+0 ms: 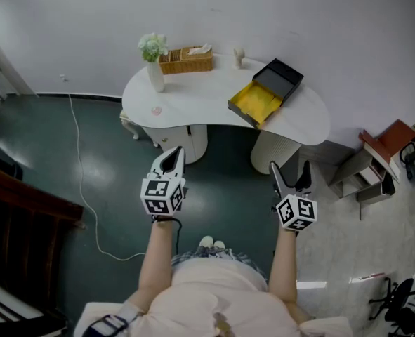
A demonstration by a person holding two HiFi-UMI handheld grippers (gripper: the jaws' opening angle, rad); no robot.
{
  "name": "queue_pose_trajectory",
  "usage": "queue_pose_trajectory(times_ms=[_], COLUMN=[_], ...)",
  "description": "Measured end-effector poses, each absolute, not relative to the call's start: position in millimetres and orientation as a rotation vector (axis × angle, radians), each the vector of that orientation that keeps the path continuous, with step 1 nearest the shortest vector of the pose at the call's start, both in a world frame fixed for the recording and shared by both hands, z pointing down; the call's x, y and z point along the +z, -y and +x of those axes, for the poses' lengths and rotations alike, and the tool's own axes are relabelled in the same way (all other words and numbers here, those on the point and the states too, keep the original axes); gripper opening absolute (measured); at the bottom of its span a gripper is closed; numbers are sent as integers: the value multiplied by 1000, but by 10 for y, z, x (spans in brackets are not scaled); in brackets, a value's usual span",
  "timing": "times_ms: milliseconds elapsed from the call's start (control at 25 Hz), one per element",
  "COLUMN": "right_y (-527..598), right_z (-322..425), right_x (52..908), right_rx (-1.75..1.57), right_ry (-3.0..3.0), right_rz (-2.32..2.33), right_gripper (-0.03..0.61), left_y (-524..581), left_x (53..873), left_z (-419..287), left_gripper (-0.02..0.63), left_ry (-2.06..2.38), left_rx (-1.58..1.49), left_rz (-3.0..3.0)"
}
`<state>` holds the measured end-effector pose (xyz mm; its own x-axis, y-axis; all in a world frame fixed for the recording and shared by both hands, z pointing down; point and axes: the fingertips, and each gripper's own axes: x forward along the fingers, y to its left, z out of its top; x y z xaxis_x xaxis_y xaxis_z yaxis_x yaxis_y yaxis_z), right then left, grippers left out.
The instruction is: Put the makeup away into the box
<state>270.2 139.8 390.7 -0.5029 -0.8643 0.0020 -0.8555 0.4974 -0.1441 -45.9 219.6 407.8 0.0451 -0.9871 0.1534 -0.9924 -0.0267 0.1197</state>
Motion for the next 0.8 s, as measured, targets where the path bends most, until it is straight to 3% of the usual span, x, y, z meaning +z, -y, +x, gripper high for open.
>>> queue_pose_trajectory(times_ms=[800], right_y=[-1133], right_z=[2761], right_x=[4123], right_rx=[-248], right_ry=[-2705], right_rz=[-1458], right_gripper=[520], left_y=[-2154], left_x=[4287], left_z=[-347], left_gripper=[26], left_ry=[2090], left_rx=[72], left_rz=[2041])
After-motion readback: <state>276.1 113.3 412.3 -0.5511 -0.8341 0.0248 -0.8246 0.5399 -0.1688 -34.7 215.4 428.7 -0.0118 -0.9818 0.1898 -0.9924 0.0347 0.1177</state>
